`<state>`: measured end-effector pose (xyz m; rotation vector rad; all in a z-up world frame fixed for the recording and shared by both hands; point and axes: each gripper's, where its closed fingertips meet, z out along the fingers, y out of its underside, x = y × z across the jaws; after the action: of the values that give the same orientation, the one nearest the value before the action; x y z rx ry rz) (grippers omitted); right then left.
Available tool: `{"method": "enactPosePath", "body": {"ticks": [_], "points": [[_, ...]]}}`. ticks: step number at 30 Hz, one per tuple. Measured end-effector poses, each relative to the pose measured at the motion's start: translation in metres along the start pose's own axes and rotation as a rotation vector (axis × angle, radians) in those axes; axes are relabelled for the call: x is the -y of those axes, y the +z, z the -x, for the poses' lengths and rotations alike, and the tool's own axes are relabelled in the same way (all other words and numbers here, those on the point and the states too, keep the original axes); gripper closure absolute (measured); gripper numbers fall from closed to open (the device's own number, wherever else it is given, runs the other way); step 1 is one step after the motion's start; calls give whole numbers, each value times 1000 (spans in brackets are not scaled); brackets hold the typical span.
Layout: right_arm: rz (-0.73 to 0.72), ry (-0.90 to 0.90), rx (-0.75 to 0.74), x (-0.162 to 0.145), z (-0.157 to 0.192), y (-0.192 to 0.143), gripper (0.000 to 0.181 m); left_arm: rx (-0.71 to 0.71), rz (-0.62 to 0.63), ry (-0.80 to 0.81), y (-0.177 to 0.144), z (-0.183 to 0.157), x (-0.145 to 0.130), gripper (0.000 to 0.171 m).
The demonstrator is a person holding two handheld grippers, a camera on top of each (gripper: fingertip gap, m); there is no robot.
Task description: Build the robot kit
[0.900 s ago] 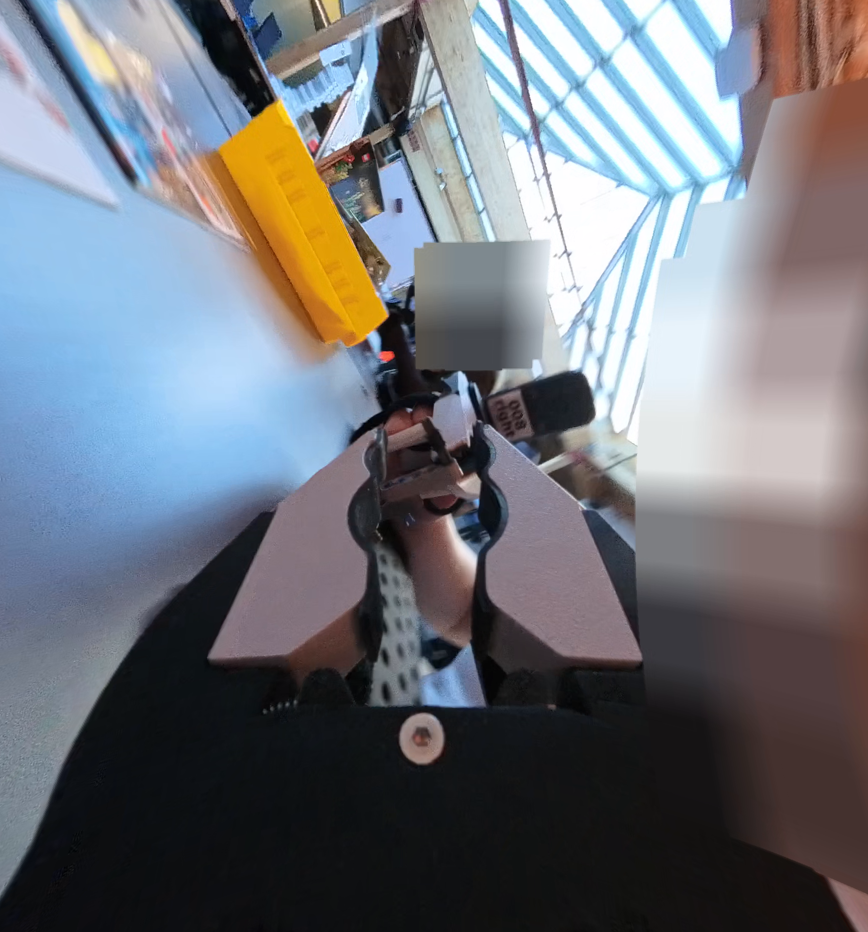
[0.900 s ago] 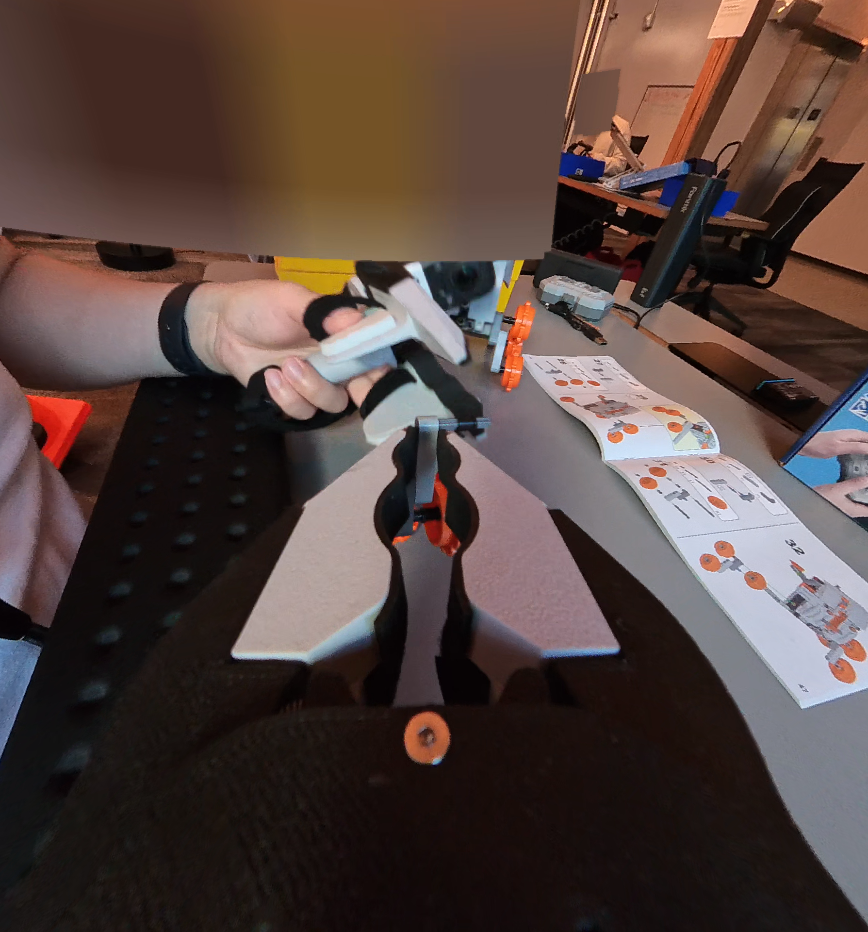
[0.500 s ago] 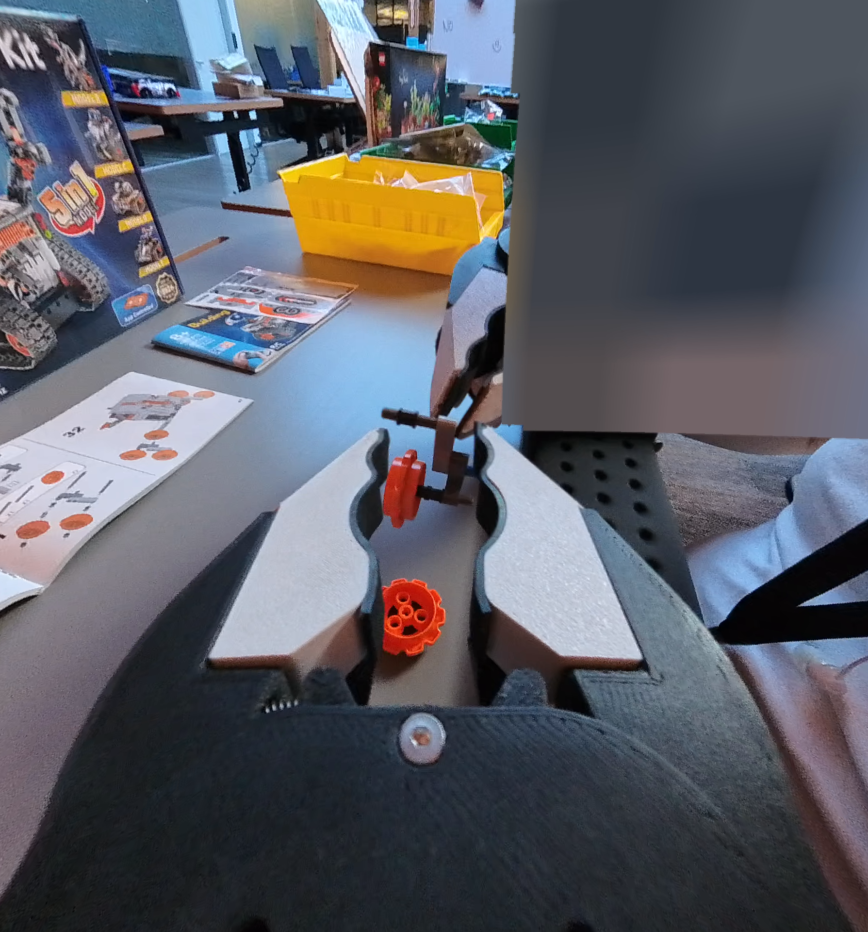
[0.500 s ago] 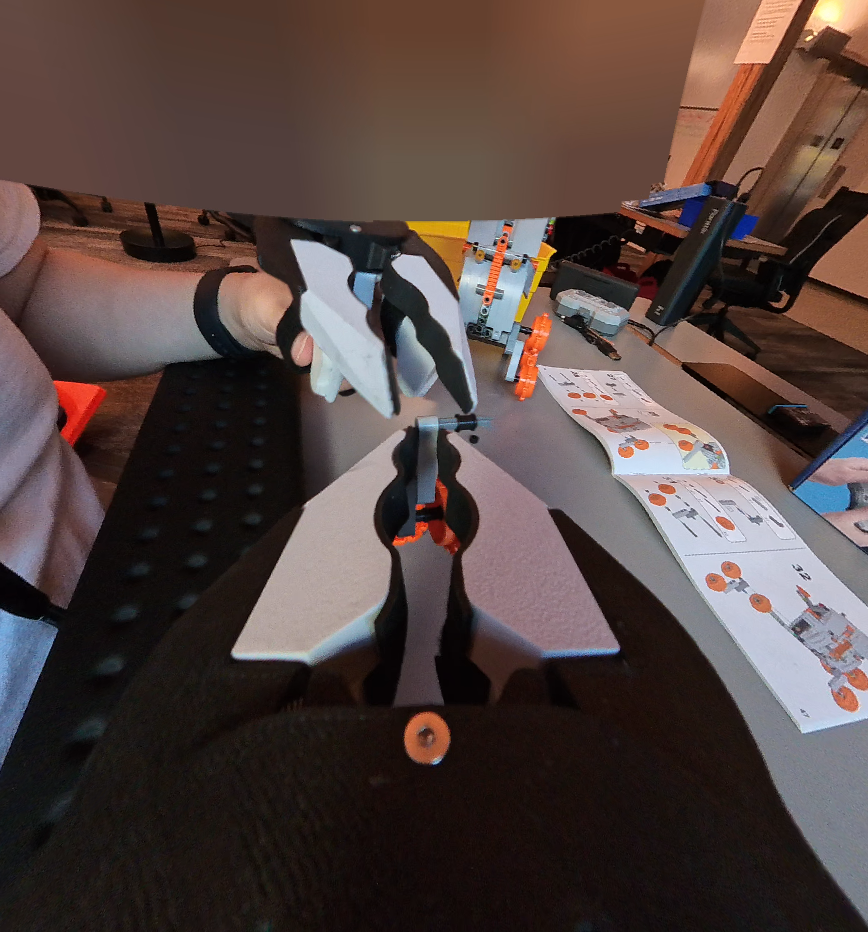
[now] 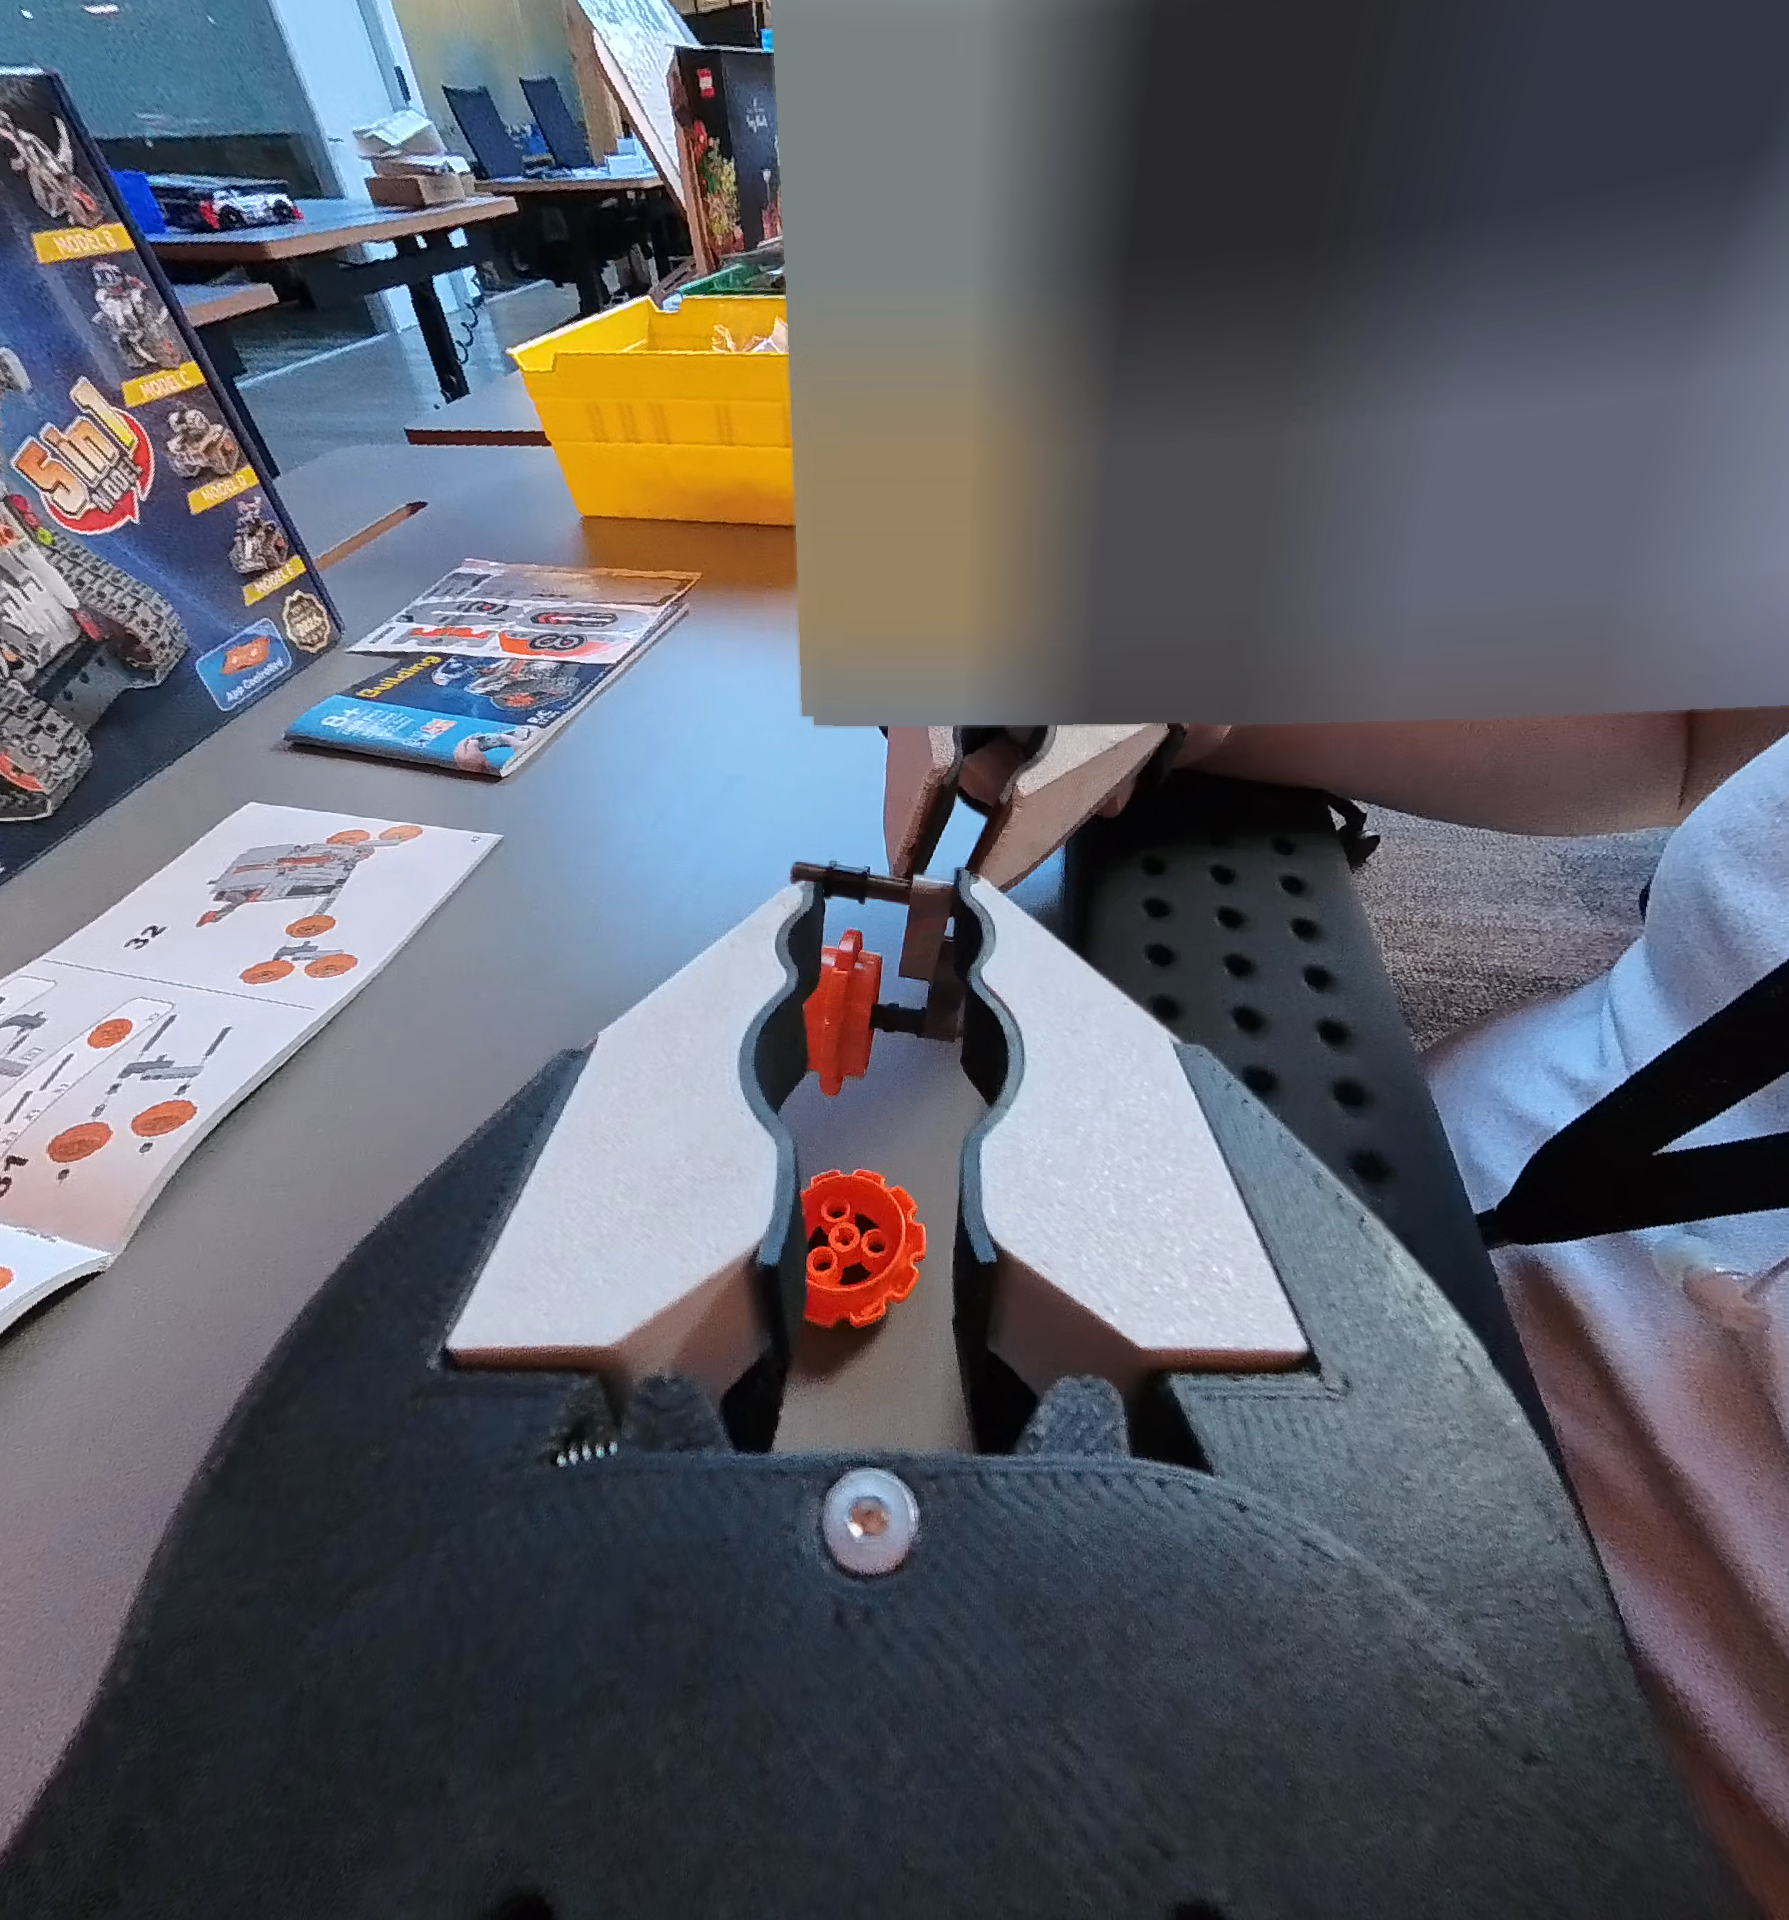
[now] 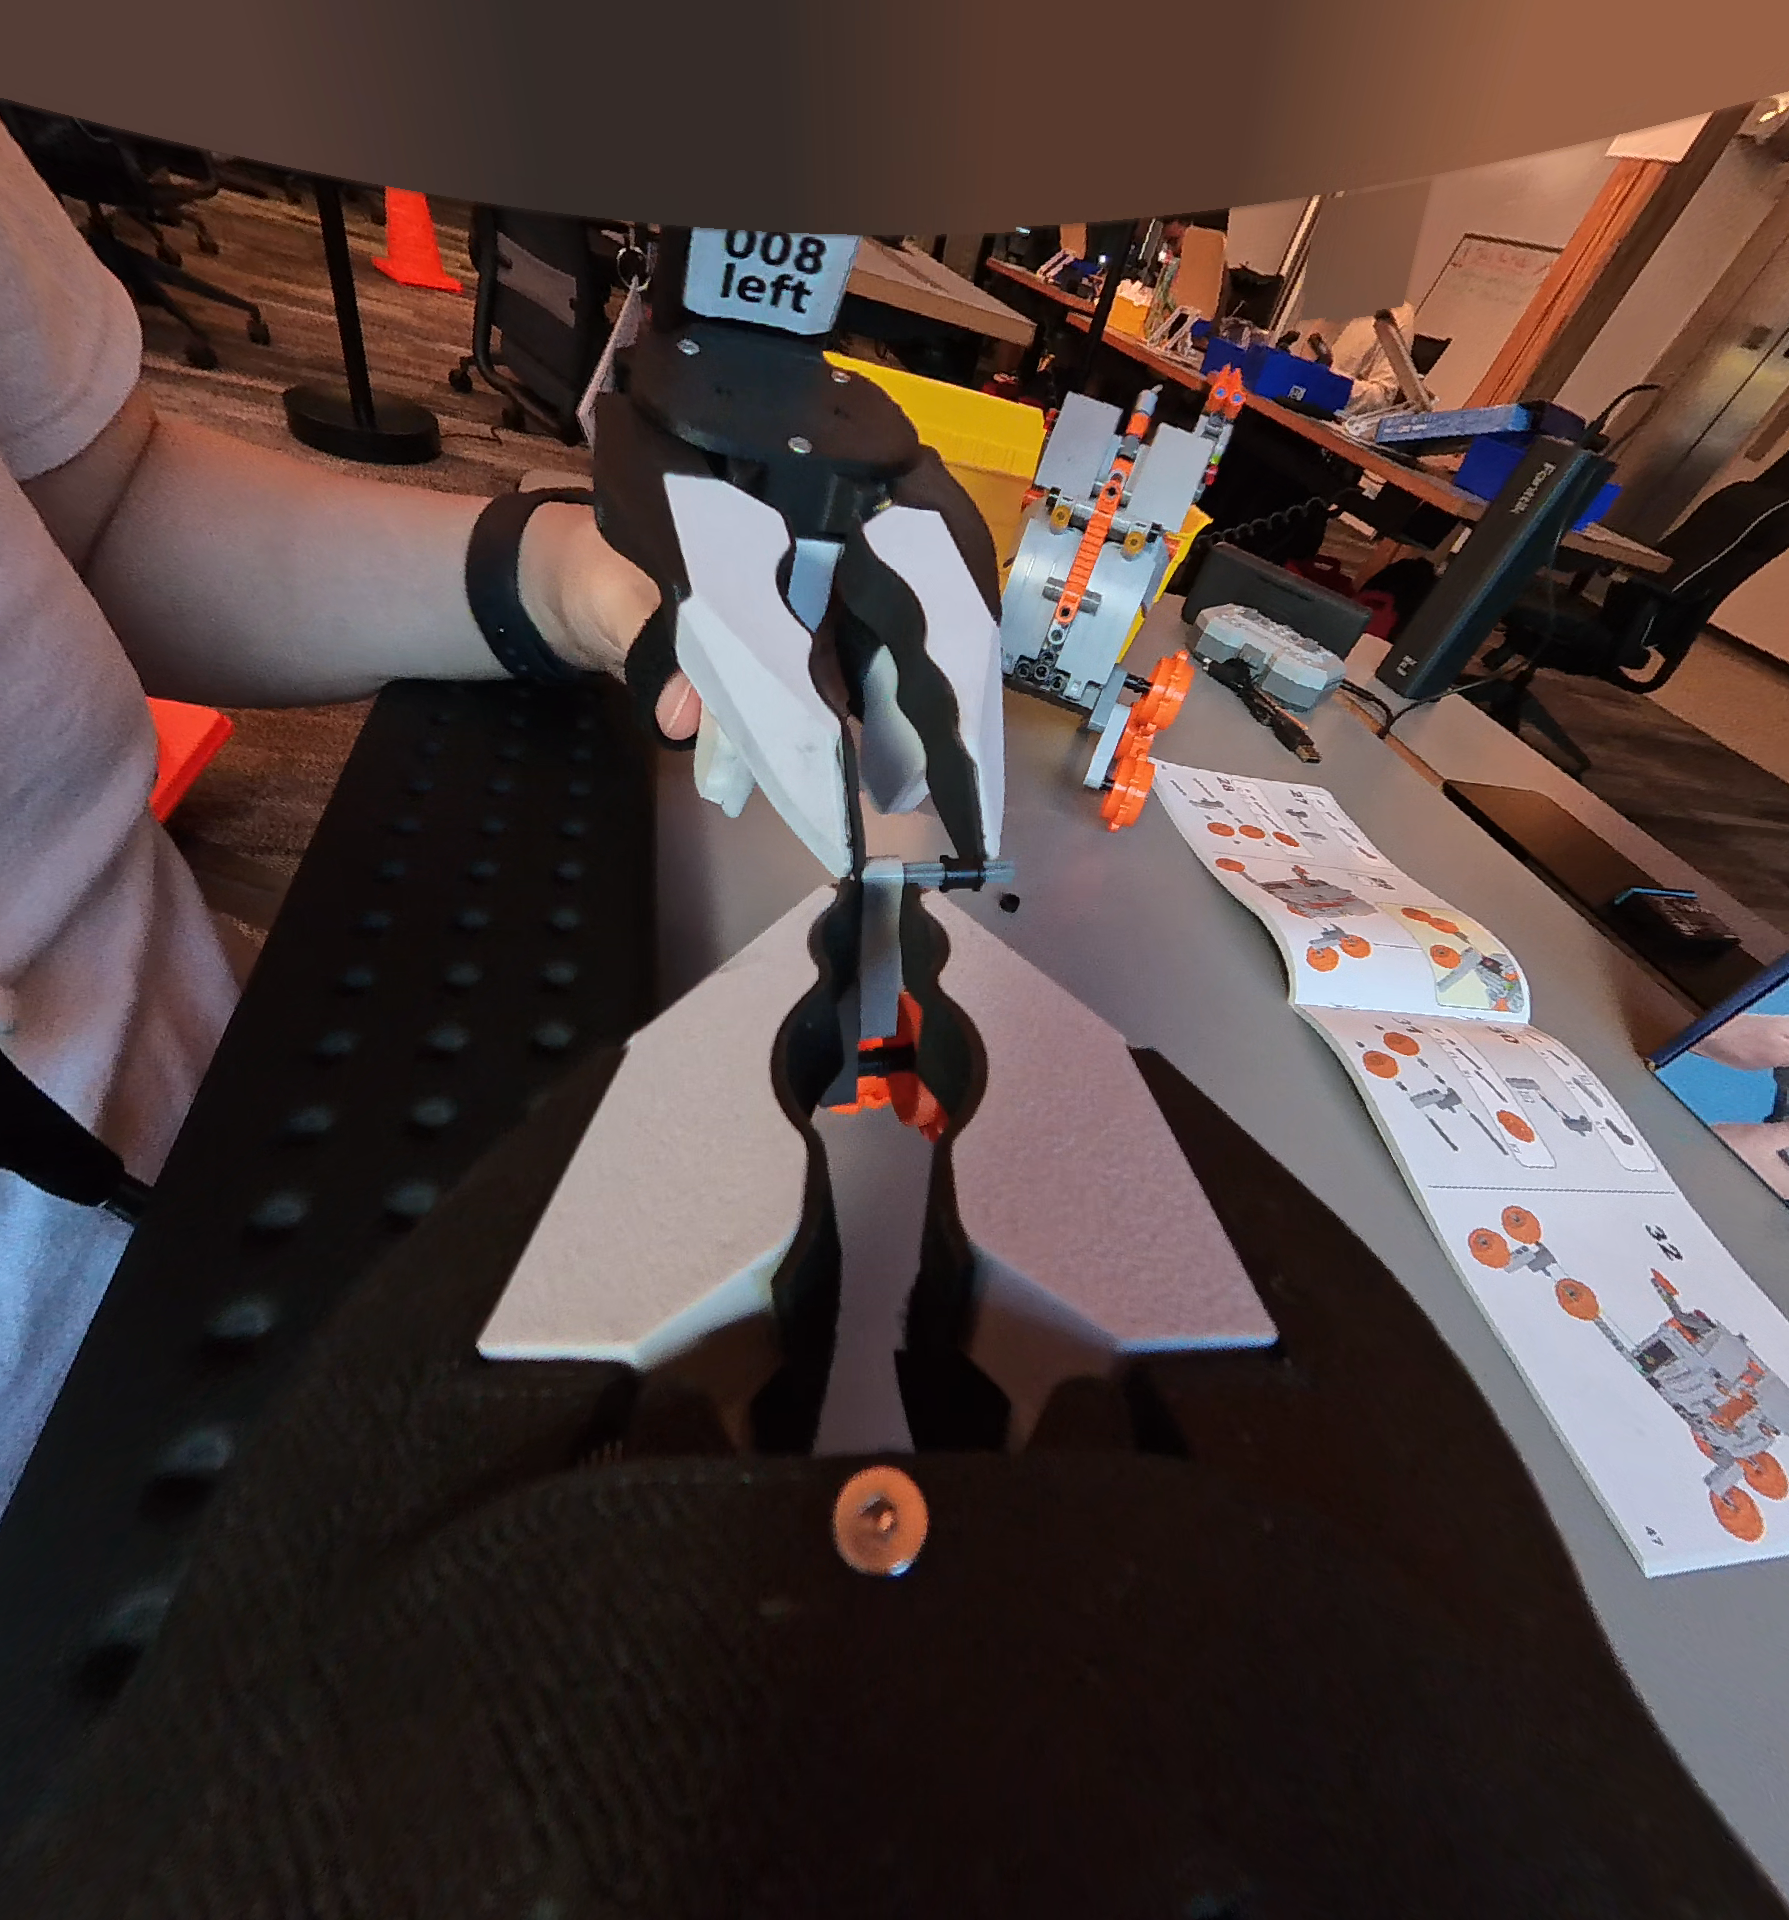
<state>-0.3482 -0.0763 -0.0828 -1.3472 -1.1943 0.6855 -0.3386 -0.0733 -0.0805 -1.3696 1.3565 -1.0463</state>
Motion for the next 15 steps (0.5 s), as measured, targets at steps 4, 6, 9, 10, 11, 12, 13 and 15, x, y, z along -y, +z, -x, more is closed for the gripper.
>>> {"method": "enactPosePath", "body": {"ticks": [4, 6, 9, 10, 11, 12, 13, 15], "points": [[-12, -5, 14, 2, 3, -1, 175, -16, -14, 8, -1, -3, 1, 147], [-11, -1, 18, 1, 3, -1, 175, -17, -13, 18, -1, -4, 0, 146], [0, -6, 24, -1, 4, 0, 175, -16, -7, 27, 1, -6, -3, 145], [5, -3, 30, -2, 5, 0, 175, -17, -4, 33, 1, -6, -4, 145], [7, -6, 30, -2, 5, 0, 176, -14, -5, 39, 1, -6, -4, 145], [5, -11, 34, -2, 6, 0, 176, -15, -9, 44, 0, -7, -4, 145], [1, -13, 39, -1, 6, 0, 176, -16, -15, 52, 0, -8, -3, 145], [2, -17, 41, -1, 7, 0, 175, -12, -23, 61, 0, -8, -4, 145]]}}
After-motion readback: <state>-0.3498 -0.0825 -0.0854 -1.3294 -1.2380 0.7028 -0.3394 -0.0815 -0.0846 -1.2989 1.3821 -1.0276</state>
